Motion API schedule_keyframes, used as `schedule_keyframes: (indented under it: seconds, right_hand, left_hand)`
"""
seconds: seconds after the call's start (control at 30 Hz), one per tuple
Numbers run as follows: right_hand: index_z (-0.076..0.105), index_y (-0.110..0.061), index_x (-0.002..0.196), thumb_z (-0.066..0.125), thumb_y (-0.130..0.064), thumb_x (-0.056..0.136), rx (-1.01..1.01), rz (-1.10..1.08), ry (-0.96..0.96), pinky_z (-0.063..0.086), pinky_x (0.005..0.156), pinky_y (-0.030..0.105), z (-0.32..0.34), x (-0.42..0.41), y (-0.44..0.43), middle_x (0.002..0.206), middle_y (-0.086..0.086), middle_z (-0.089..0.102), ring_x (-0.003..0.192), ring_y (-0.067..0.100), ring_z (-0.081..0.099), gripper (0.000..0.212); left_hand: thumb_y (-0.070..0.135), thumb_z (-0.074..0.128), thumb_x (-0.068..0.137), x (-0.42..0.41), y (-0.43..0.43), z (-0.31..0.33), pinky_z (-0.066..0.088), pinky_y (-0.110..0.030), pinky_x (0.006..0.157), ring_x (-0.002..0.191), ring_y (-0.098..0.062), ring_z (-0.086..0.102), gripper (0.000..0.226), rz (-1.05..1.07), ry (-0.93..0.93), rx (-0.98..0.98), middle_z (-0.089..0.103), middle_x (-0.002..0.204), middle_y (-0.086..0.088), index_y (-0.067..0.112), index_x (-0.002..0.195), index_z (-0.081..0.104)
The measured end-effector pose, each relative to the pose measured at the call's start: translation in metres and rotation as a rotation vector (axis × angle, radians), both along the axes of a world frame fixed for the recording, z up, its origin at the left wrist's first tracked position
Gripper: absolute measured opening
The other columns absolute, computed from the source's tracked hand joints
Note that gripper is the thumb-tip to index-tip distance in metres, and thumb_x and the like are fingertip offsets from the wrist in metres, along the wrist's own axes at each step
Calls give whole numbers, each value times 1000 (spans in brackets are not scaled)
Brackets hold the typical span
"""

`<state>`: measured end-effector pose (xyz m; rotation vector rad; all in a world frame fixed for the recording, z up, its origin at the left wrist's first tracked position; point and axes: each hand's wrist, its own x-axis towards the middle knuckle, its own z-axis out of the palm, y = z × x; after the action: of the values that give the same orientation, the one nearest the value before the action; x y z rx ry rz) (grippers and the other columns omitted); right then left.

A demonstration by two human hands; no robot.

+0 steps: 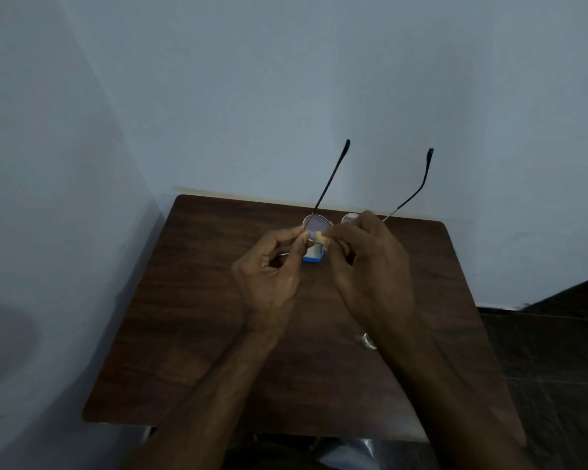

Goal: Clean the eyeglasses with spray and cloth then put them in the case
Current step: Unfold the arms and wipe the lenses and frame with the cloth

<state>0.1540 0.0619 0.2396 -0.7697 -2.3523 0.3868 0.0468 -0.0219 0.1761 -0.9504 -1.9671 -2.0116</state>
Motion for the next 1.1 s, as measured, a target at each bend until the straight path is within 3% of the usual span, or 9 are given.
schedule_keyframes:
  seconds: [0.07, 0.3, 0.47, 0.57, 0.63, 0.73, 0.8, 0.97, 1.1]
  right_hand:
    - [73, -12, 91, 81, -10, 86, 58, -62, -20, 32, 57, 13, 4, -2, 2, 91, 2, 60, 75, 7, 49, 10]
    - [72, -12, 92, 81, -10, 87, 62, -60, 19, 44, 58, 27, 10, -4, -3, 93, 3, 61, 76, 8, 51, 10]
    - [73, -15, 91, 79, -14, 90, -25, 29, 23, 40, 58, 18, 12, -8, -8, 89, -6, 58, 74, 6, 51, 5]
    - [72, -11, 87, 78, -8, 88, 86, -40, 25, 42, 54, 22, 16, -11, -3, 88, 1, 59, 70, 11, 53, 7]
    - [73, -11, 88, 78, -10, 89, 81, -34, 41, 48, 55, 28, 20, -16, 0, 87, 0, 59, 71, 10, 53, 5]
    - [75, -13, 90, 75, -13, 92, 62, 3, 28, 40, 57, 18, 27, -22, 0, 88, -3, 56, 72, 7, 50, 2]
    - [73, -13, 85, 72, -11, 92, 87, -59, 43, 42, 54, 22, 30, -24, 5, 87, -2, 55, 70, 10, 50, 7]
    - [74, -18, 90, 70, -13, 95, -29, 49, 32, 49, 66, 26, 30, -21, -1, 87, -10, 54, 72, 3, 50, 8]
    - [74, -14, 90, 72, -16, 95, 93, -35, 12, 45, 60, 30, 33, -14, 3, 88, -2, 57, 70, 8, 51, 6]
  left_hand:
    - [10, 83, 90, 0, 1, 0, 61, -18, 84, 98, 1, 76, 22, -5, -10, 4, 78, 104, 5, 6, 111, 79]
    - [14, 80, 92, -1, 3, 4, 65, -30, 84, 98, -7, 79, 24, -71, -78, 74, 81, 105, 1, 11, 115, 76]
    - [15, 80, 91, -1, 1, 5, 63, -22, 86, 100, -1, 77, 24, -52, -63, 71, 77, 107, 10, 12, 115, 75]
    - [12, 81, 91, -1, 1, 4, 64, -27, 84, 99, -5, 78, 25, -83, -46, 69, 80, 106, 4, 11, 115, 76]
    - [9, 81, 91, 0, 0, 7, 62, -22, 85, 99, 0, 76, 25, -88, -2, 57, 78, 106, 8, 12, 115, 75]
    - [10, 79, 91, -1, -1, 12, 57, -12, 87, 99, 9, 73, 23, -108, 56, 50, 72, 106, 19, 14, 114, 74]
    - [10, 79, 91, 0, 0, 13, 55, -9, 85, 98, 12, 71, 22, -120, 72, 47, 71, 106, 21, 15, 113, 74]
    - [6, 78, 92, 1, 3, 11, 58, -14, 81, 94, 6, 74, 16, -101, 43, 77, 74, 102, 14, 1, 108, 78]
    - [3, 80, 91, 7, 4, 13, 60, -16, 81, 94, 2, 76, 18, -102, 17, 81, 78, 102, 5, 1, 109, 79]
